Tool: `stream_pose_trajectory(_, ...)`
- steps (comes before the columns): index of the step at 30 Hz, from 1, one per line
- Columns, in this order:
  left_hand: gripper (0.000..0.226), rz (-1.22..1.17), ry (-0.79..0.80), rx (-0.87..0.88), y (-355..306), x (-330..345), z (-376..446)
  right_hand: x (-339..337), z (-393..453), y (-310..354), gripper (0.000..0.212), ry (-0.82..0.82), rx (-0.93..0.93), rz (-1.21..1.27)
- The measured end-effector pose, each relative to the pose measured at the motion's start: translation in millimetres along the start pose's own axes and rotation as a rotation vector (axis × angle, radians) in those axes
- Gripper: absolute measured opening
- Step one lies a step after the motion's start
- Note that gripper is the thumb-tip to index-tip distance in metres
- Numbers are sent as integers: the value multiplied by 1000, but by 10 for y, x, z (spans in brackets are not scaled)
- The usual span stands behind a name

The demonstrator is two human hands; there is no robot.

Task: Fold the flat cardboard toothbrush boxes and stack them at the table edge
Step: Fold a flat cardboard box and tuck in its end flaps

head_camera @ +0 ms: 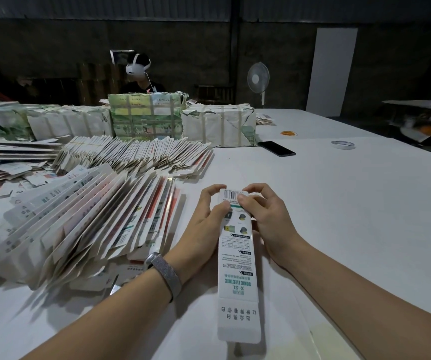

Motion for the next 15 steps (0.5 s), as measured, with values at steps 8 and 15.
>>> stream_pose_trajectory(8,23,6,-23,11,-2,-6,19,-7,-14,7,8,-21,5,13)
stream_pose_trajectory(15,25,27,-82,24,14,-43,13,6,-66,116,8,-136,-170,-360)
Point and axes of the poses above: each hand's wrist, its own z-axis towards the middle knuckle, its own x-axis out of the palm, y = z × x, the point moved 5 cm from there along z, towards the middle knuckle, and after that the axes turned 3 degrees about -y, right-handed, at the moved point
